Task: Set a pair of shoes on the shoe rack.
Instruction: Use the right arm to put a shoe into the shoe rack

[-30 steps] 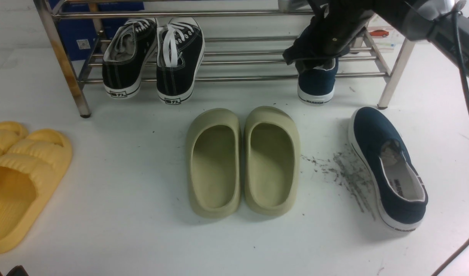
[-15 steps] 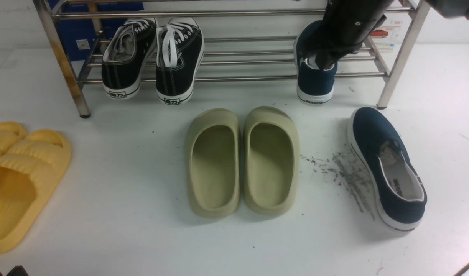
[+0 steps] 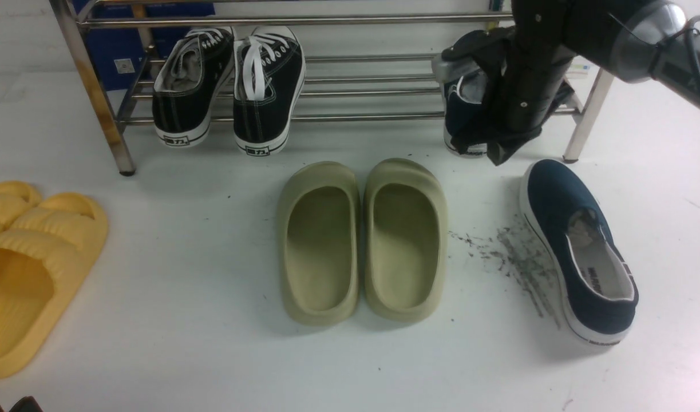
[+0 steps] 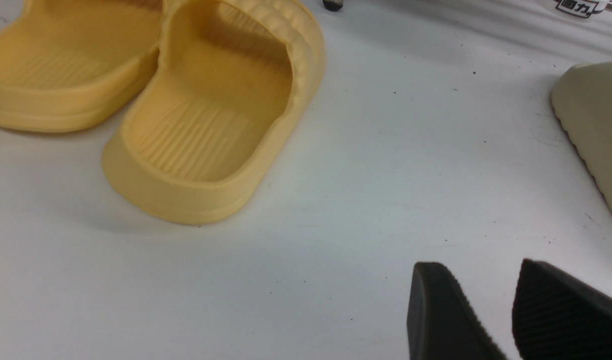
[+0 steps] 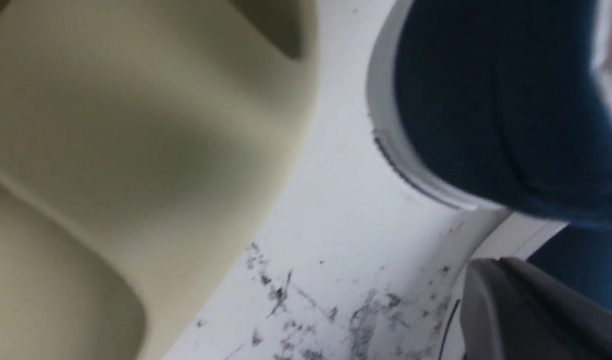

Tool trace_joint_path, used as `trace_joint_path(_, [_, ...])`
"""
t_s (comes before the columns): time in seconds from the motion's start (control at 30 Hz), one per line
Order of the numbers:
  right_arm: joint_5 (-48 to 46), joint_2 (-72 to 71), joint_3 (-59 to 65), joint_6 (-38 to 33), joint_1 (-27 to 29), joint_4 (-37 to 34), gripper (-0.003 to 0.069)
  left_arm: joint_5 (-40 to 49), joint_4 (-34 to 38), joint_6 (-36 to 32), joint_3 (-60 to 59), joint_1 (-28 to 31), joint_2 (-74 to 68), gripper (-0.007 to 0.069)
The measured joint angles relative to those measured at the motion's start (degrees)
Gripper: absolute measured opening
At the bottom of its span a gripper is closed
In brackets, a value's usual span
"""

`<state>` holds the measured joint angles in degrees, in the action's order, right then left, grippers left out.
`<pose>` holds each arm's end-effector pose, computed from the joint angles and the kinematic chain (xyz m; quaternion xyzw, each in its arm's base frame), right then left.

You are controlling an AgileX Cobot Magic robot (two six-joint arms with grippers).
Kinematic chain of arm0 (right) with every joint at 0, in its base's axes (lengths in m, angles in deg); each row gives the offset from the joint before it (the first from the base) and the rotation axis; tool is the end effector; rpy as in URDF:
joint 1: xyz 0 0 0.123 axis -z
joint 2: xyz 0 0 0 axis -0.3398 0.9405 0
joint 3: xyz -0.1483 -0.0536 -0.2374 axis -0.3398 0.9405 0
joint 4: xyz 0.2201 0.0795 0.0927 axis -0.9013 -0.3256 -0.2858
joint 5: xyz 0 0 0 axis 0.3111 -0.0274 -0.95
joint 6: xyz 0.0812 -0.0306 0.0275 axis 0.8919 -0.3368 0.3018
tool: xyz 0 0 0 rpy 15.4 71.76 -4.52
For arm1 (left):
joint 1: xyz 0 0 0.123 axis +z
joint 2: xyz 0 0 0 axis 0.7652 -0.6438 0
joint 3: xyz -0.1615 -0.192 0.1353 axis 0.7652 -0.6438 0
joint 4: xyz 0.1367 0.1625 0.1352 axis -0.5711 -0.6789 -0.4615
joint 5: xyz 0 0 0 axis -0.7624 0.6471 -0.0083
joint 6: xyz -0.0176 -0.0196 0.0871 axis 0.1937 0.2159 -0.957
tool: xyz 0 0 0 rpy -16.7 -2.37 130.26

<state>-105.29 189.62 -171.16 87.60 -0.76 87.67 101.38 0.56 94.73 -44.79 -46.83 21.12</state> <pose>0.4518 0.1619 0.2602 -0.2042 0.9599 -0.0141 0.1915 0.0524 0.0022 0.1689 -0.1294 0.7996 -0.0666 0.5826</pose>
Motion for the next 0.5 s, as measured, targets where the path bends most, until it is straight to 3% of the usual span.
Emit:
trace_joint_path(0.3, [6.1,0.0,0.0,5.5,0.0,3.6,-0.0002,0.0,0.0,0.0,0.0,0.0,0.0,0.0238])
trace_joint_path(0.5, [8.6,0.0,0.0,11.4,0.0,9.8,-0.0002,0.0,0.0,0.0,0.0,0.0,0.0,0.0238])
